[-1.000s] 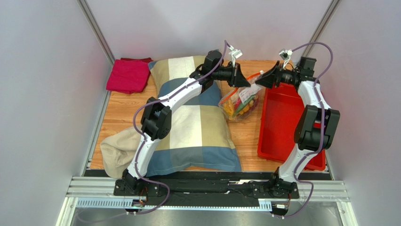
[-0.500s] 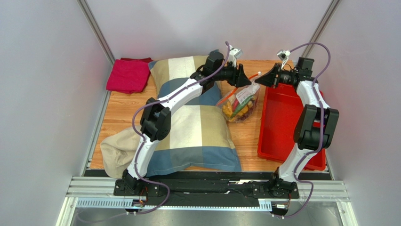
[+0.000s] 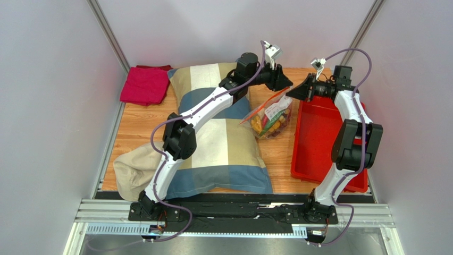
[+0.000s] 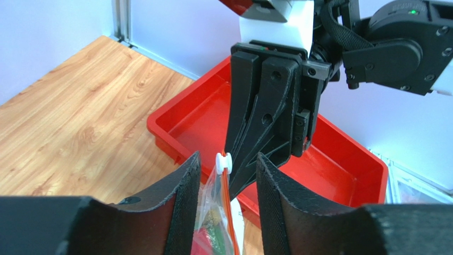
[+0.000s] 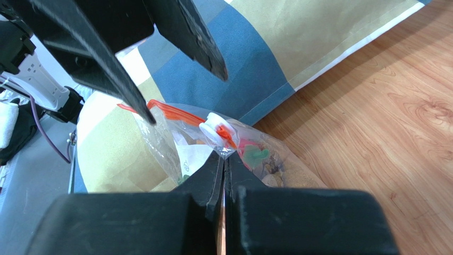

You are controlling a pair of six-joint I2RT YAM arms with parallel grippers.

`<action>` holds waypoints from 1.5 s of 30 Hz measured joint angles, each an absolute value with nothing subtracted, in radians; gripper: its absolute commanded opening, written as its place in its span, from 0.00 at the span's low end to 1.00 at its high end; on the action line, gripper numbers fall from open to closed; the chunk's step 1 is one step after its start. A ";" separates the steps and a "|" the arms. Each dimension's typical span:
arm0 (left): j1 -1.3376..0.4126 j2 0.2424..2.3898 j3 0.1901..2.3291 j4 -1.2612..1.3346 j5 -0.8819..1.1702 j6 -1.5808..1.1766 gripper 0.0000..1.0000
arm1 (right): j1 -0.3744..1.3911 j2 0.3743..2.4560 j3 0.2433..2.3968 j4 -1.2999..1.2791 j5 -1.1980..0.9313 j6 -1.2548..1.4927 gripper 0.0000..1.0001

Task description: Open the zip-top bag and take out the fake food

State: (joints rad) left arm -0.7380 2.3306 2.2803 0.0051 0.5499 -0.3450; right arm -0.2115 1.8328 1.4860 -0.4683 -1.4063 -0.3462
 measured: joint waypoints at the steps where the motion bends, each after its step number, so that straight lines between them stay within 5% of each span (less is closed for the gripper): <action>1: -0.740 2.333 2.280 0.005 0.551 -0.340 0.49 | -0.212 1.831 1.489 -0.476 -1.407 -0.350 0.00; 13: -0.747 2.365 2.280 0.006 0.551 -0.331 0.31 | -0.212 1.819 1.491 -0.527 -1.409 -0.376 0.00; 20: -0.747 2.366 2.280 0.020 0.559 -0.339 0.00 | -0.211 1.808 1.491 -0.543 -1.408 -0.394 0.00; 27: -0.749 2.366 2.275 0.036 0.574 -0.344 0.00 | -0.211 1.799 1.491 -0.559 -1.389 -0.390 0.00; 28: -0.749 2.366 2.268 0.044 0.575 -0.346 0.03 | -0.211 1.797 1.491 -0.561 -1.387 -0.390 0.00; 30: -0.749 2.366 2.256 0.050 0.576 -0.350 0.26 | -0.210 1.793 1.491 -0.566 -1.384 -0.389 0.00; 34: -0.748 2.366 2.251 0.047 0.585 -0.361 0.33 | -0.210 1.789 1.491 -0.572 -1.383 -0.389 0.00; 40: -0.748 2.366 2.250 0.046 0.595 -0.373 0.26 | -0.210 1.787 1.491 -0.573 -1.386 -0.389 0.00; 45: -0.749 2.366 2.250 0.048 0.613 -0.395 0.09 | -0.210 1.782 1.489 -0.580 -1.386 -0.390 0.00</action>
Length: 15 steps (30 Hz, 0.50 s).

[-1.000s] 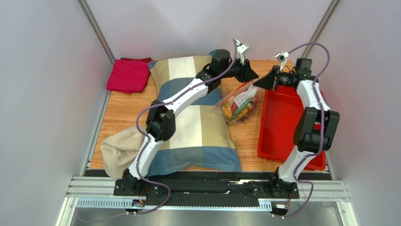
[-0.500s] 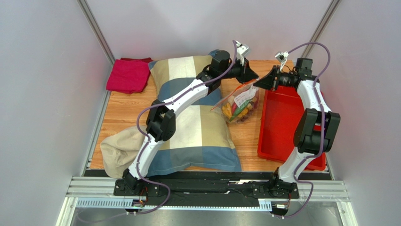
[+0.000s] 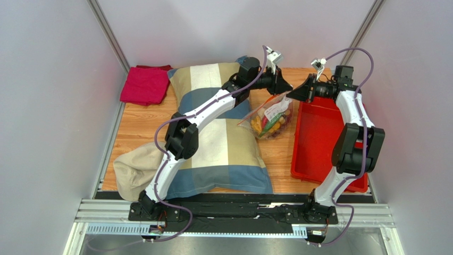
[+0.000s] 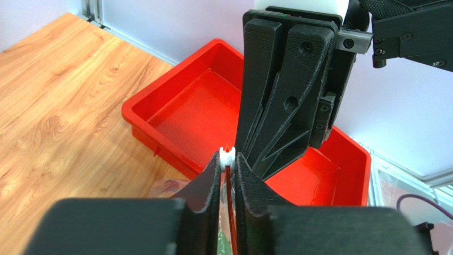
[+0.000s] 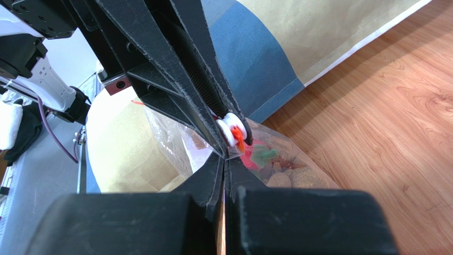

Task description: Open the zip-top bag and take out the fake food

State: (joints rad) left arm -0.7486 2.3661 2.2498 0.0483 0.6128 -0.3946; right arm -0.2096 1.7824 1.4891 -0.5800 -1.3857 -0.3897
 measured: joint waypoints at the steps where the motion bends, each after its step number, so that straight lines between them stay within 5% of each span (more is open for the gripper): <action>1: -0.749 2.366 2.250 0.049 0.616 -0.397 0.07 | -0.210 1.782 1.489 -0.580 -1.386 -0.390 0.00; 3: -0.748 2.366 2.250 0.049 0.619 -0.403 0.00 | -0.210 1.782 1.488 -0.580 -1.386 -0.390 0.00; 15: -0.748 2.345 2.188 0.069 0.604 -0.402 0.00 | -0.203 1.748 1.420 -0.473 -1.301 -0.238 0.00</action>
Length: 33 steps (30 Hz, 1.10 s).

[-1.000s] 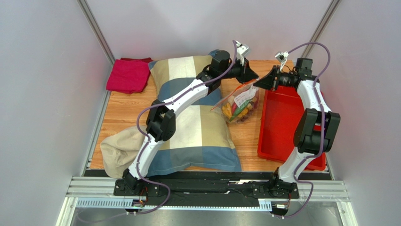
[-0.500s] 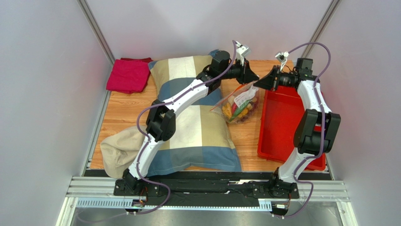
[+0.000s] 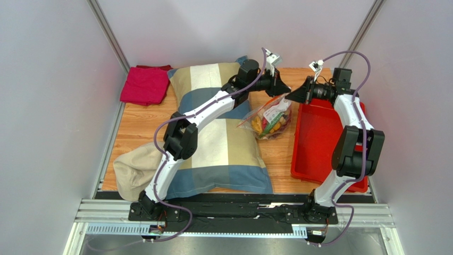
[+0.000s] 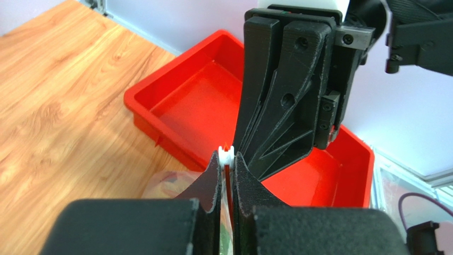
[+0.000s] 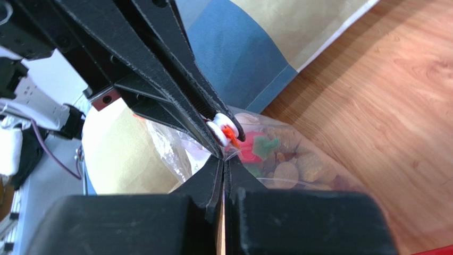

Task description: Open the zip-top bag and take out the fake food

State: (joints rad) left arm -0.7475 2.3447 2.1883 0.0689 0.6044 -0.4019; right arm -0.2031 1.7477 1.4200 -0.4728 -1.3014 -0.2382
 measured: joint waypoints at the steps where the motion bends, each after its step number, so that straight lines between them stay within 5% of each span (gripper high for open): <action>1: -0.748 2.337 2.171 0.068 0.600 -0.397 0.00 | -0.200 1.736 1.391 -0.429 -1.286 -0.197 0.00; 17: -0.751 2.254 2.070 0.044 0.573 -0.352 0.00 | -0.204 1.610 1.095 0.168 -1.156 0.352 0.00; 33: -0.747 2.021 1.746 -0.110 0.538 -0.349 0.00 | -0.252 1.709 1.184 0.191 -1.039 0.517 0.00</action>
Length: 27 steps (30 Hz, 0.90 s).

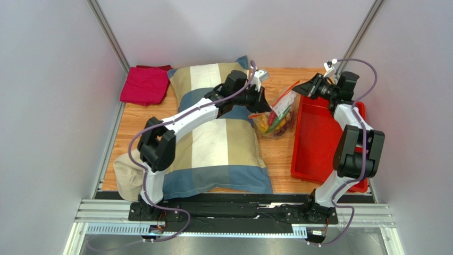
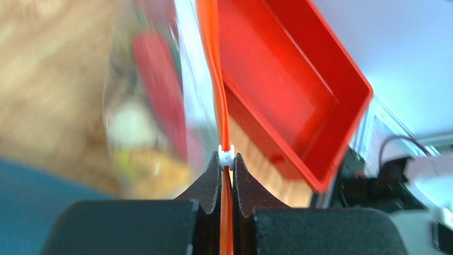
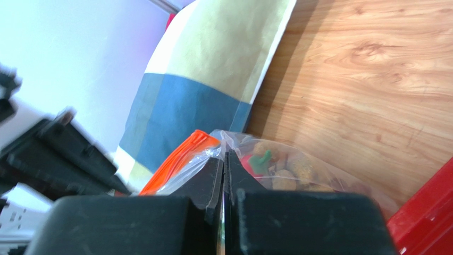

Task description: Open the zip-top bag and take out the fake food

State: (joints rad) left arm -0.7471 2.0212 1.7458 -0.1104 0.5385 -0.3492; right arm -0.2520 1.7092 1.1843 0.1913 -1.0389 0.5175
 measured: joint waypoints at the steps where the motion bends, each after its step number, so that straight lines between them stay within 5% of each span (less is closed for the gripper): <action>1: -0.746 1.982 1.707 -0.132 0.537 -0.350 0.00 | -0.252 1.731 1.209 0.177 -1.031 0.525 0.00; 12: -0.814 1.806 1.546 -0.196 0.524 -0.445 0.00 | -0.202 1.884 1.485 -0.141 -0.969 0.533 0.00; 15: -0.830 1.837 1.573 -0.194 0.541 -0.486 0.00 | -0.167 1.929 1.585 -0.293 -0.941 0.525 0.14; 16: -0.832 1.856 1.598 -0.202 0.550 -0.493 0.00 | -0.156 1.950 1.633 -0.364 -0.923 0.519 0.00; 25: -0.850 1.927 1.665 -0.248 0.627 -0.525 0.00 | -0.113 1.924 1.794 -0.807 -0.588 0.466 0.00; 27: -0.852 1.933 1.665 -0.252 0.637 -0.532 0.00 | -0.113 1.908 1.828 -0.873 -0.540 0.450 0.14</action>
State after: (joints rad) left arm -0.8516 1.9327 1.6653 -0.2516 0.6369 -0.5316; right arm -0.1135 1.9079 1.8278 -0.8734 -0.5400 0.4500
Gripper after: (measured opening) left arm 0.027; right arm 0.007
